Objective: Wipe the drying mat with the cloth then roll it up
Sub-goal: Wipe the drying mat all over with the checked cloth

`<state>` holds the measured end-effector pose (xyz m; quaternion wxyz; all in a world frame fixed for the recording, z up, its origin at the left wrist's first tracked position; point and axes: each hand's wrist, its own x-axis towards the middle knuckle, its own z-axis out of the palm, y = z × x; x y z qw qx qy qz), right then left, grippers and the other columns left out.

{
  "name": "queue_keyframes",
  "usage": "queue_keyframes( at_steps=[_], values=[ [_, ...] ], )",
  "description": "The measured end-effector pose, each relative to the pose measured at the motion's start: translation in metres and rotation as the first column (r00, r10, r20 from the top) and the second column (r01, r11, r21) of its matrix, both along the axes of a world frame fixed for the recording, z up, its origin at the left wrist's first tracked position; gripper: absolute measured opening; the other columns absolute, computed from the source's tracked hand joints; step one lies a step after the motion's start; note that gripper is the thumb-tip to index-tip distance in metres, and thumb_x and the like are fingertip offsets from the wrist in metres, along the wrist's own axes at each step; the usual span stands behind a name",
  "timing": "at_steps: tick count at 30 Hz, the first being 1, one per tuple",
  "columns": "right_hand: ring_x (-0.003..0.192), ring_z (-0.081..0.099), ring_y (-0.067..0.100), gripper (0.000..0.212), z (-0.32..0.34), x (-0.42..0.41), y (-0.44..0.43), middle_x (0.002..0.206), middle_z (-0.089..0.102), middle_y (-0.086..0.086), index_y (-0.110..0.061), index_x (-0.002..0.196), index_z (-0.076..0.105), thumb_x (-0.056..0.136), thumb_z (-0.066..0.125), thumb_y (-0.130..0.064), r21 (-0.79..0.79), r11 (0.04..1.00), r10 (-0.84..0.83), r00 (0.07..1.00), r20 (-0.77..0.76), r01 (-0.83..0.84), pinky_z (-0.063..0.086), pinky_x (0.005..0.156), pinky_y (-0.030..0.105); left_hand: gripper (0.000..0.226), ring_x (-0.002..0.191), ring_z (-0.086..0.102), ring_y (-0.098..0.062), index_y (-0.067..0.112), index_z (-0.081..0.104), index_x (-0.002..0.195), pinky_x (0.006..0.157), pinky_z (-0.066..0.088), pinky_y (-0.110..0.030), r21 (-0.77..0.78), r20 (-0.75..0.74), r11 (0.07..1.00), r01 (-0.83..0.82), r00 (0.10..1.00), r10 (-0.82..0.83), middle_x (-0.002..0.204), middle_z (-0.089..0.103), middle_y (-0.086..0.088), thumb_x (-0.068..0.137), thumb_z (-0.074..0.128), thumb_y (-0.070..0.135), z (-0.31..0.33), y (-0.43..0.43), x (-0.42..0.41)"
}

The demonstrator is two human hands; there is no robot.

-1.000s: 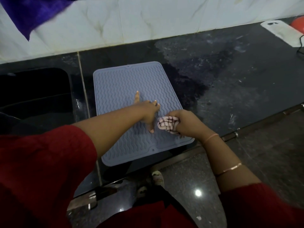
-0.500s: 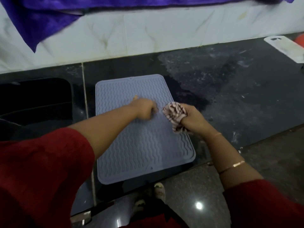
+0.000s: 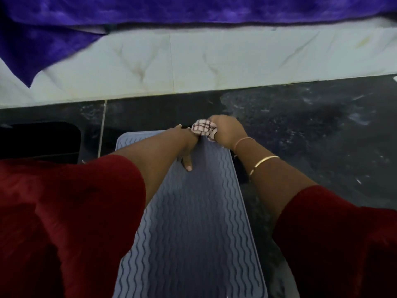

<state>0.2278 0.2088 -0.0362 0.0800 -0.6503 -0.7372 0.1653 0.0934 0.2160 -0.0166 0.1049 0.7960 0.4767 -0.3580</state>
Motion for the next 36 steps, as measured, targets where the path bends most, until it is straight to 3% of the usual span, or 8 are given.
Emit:
queue_keyframes(
  at_steps=[5,10,16,18,21,27,33,36],
  values=[
    [0.113,0.051,0.041,0.034,-0.015,-0.007,0.011,0.119,0.054,0.016,-0.015,0.115,0.051,0.082,0.061,-0.016,0.021,1.000,-0.024,0.989,0.143,0.021,0.045,0.091,0.049,0.120,0.146,-0.002,-0.025,0.023,-0.008,0.150,0.116,-0.001,-0.044,-0.042,-0.145,0.998,0.048,0.988,-0.053,0.159,-0.006,-0.001,0.068,0.074,0.055,-0.006,0.019,0.018],
    [0.110,0.052,0.037,0.030,-0.010,0.009,-0.013,0.114,0.059,0.014,-0.016,0.112,0.056,0.083,0.059,-0.020,-0.027,0.999,0.025,0.998,0.058,-0.024,0.048,0.091,0.049,0.126,0.146,0.001,-0.028,0.014,-0.009,0.149,0.117,0.004,-0.041,0.028,-0.056,0.999,0.034,0.998,-0.032,0.158,-0.010,-0.011,0.065,0.079,0.048,-0.011,0.024,0.014],
    [0.080,0.059,0.029,0.002,-0.002,0.028,-0.052,0.085,0.064,0.013,-0.007,0.078,0.060,0.076,0.061,-0.006,-0.198,0.964,0.168,0.983,-0.075,-0.180,0.048,0.070,0.036,0.130,0.146,-0.001,-0.028,0.002,-0.010,0.147,0.117,0.001,-0.040,0.088,0.005,0.996,0.029,1.000,-0.029,0.157,-0.011,-0.016,0.064,0.080,0.048,-0.018,0.021,0.007],
    [0.073,0.058,0.026,0.010,0.005,0.028,-0.032,0.081,0.064,0.012,-0.013,0.072,0.057,0.081,0.061,-0.014,-0.145,0.979,0.122,0.984,-0.129,-0.140,0.048,0.066,0.034,0.126,0.146,0.000,-0.029,0.002,-0.008,0.148,0.118,0.001,-0.040,0.083,0.018,0.996,0.039,0.999,-0.040,0.157,-0.010,-0.017,0.068,0.080,0.043,-0.018,0.022,0.009],
    [0.093,0.060,0.032,0.018,0.004,0.018,0.003,0.101,0.065,0.018,-0.009,0.098,0.063,0.085,0.058,-0.019,0.067,0.997,0.048,0.990,-0.130,-0.039,0.051,0.078,0.040,0.111,0.146,0.004,-0.030,0.004,-0.001,0.149,0.118,0.003,-0.041,0.082,0.022,0.994,0.065,0.998,-0.067,0.158,-0.003,-0.016,0.075,0.075,0.036,-0.018,0.025,0.011],
    [0.112,0.051,0.035,0.026,-0.012,0.008,-0.012,0.115,0.059,0.011,-0.015,0.107,0.062,0.082,0.059,-0.025,-0.044,0.999,-0.002,1.000,0.009,0.003,0.042,0.093,0.046,0.111,0.146,0.004,-0.025,0.011,-0.004,0.150,0.117,0.000,-0.038,0.108,0.020,0.992,0.069,0.997,-0.072,0.159,-0.002,-0.011,0.076,0.071,0.045,-0.016,0.024,0.006],
    [0.104,0.046,0.023,0.031,0.000,0.031,-0.121,0.107,0.057,0.002,-0.025,0.107,0.065,0.079,0.059,-0.015,-0.252,0.951,0.173,0.984,-0.041,-0.178,0.040,0.088,0.041,0.133,0.146,0.004,-0.027,0.001,-0.007,0.148,0.117,-0.001,-0.039,0.102,0.026,0.992,0.075,0.997,-0.078,0.158,-0.006,-0.015,0.061,0.078,0.054,-0.020,0.025,0.004],
    [0.095,0.057,0.021,0.016,0.013,0.033,-0.109,0.100,0.065,0.006,-0.011,0.092,0.067,0.079,0.059,-0.007,-0.342,0.921,0.146,0.979,-0.139,-0.186,0.051,0.085,0.044,0.132,0.146,0.005,-0.028,0.000,-0.007,0.148,0.117,0.000,-0.039,0.126,0.006,0.988,0.088,0.996,-0.089,0.158,-0.005,-0.015,0.062,0.078,0.053,-0.024,0.025,0.006]
  ],
)
